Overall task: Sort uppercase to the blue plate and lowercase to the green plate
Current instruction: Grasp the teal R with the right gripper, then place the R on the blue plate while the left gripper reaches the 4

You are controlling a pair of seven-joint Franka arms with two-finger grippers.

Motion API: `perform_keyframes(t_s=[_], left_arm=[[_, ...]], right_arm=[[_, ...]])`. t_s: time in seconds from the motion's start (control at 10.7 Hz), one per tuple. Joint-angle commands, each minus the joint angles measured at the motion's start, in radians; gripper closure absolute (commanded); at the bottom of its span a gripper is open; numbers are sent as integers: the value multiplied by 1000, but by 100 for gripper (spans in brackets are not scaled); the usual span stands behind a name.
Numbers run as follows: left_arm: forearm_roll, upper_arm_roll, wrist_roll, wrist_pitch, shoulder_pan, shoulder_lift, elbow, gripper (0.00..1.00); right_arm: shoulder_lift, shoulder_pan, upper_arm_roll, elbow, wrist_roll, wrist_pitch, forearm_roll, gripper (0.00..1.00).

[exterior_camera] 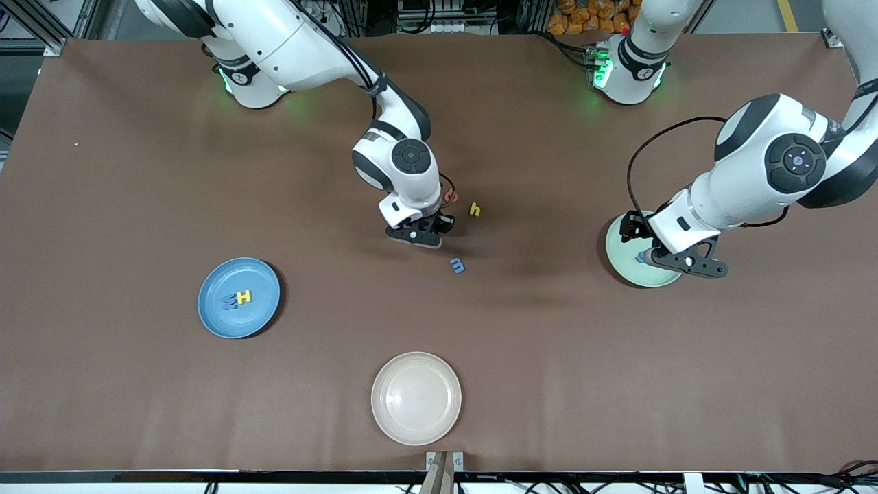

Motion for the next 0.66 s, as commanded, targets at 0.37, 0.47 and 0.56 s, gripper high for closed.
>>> perform_keyframes(t_s=[0.37,0.47,0.56], left_arm=[[-23,8,-76,8,-46,-5,3,39],[-23,8,-104,14,-58,-5,-1,39],[-25,8,-139,28,-81,-5,-12,39]], right_arm=[[-160,-109,6,-21,-87,-136,-12,100],[-203,-158,6,-21,-159,-183,-1,100],[-243,-219,6,-23,-247,-234,11,100]])
